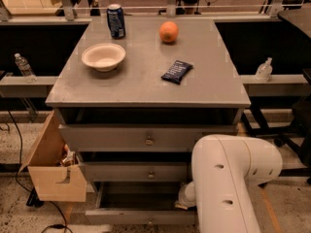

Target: Open bottom drawer

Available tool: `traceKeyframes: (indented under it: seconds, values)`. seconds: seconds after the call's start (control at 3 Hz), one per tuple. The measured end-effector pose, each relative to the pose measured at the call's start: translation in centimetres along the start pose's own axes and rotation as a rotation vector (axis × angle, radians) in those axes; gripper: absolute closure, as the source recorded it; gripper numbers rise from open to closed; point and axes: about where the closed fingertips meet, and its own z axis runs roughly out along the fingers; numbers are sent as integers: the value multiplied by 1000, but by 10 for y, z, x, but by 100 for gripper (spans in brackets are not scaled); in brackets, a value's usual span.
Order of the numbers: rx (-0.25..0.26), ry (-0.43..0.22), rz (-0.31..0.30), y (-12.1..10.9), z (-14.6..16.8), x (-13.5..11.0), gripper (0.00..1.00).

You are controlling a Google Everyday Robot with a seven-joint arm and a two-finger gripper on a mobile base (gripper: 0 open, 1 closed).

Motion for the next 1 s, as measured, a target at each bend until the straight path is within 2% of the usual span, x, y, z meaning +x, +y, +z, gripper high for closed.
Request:
traceKeyframes:
  seconds: [0.33,1.0]
  values:
    - [0,0,0,0,0,0,18]
    - [-8,21,26,8,-2,-2,65]
